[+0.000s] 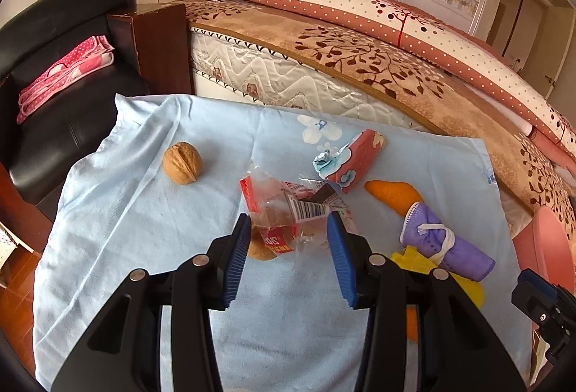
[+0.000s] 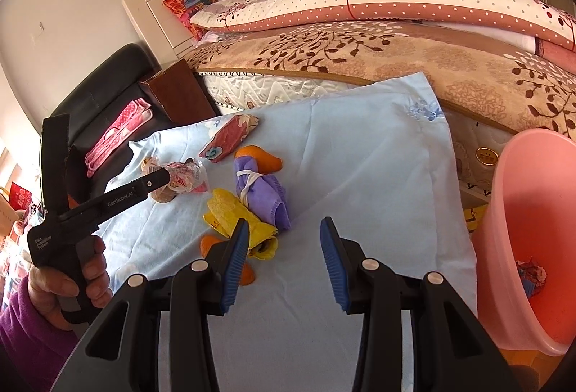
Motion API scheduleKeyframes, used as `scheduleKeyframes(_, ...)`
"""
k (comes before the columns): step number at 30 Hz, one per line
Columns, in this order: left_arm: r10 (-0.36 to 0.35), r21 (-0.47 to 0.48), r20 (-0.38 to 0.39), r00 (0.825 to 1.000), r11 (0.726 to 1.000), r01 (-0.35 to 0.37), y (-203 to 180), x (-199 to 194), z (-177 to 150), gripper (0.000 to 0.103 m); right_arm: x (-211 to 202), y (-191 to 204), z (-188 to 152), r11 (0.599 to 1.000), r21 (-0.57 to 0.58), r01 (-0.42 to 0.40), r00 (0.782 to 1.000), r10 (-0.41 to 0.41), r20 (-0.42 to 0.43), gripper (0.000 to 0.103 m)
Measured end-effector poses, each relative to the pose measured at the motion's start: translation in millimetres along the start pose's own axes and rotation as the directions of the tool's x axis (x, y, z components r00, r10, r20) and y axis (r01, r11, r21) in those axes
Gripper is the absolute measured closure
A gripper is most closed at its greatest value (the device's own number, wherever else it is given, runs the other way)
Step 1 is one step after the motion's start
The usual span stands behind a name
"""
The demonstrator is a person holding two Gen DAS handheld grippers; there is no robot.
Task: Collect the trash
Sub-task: 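Grasp the clear snack bag with the left tool while the right tool grasps the purple cloth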
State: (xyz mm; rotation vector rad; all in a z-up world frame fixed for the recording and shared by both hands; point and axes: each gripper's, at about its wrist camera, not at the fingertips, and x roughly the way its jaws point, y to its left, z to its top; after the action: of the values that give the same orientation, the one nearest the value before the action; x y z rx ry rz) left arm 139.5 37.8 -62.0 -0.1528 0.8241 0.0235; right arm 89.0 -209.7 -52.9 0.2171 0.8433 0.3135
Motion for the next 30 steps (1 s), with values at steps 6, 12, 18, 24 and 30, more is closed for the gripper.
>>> scheduleKeyframes(6, -0.017, 0.024, 0.025, 1.000, 1.000, 0.017, -1, -4, -1, 0.095, 7, 8, 4, 1.000, -0.019, -0.010, 1.000, 0.010, -0.001, 0.063)
scheduleKeyframes(12, -0.048, 0.044, 0.056, 0.997, 0.998, 0.045, -4, -17, -1, 0.102, 15, 13, 7, 0.999, -0.034, -0.008, 1.000, 0.008, -0.008, 0.058)
scheduleKeyframes(18, -0.087, 0.070, 0.078, 0.993, 0.994, 0.082, -11, -35, -5, 0.102, 28, 14, 10, 0.999, -0.032, -0.006, 1.000, 0.005, -0.028, 0.058)
scheduleKeyframes(24, -0.118, 0.070, 0.083, 0.990, 0.991, 0.112, -14, -50, -10, 0.102, 43, 13, 10, 0.999, -0.029, 0.021, 0.999, -0.023, -0.050, 0.058)
scheduleKeyframes(30, -0.138, 0.075, 0.078, 0.987, 0.988, 0.132, -18, -60, -15, 0.102, 47, 8, 9, 1.000, -0.004, 0.001, 0.998, -0.001, -0.070, 0.090)
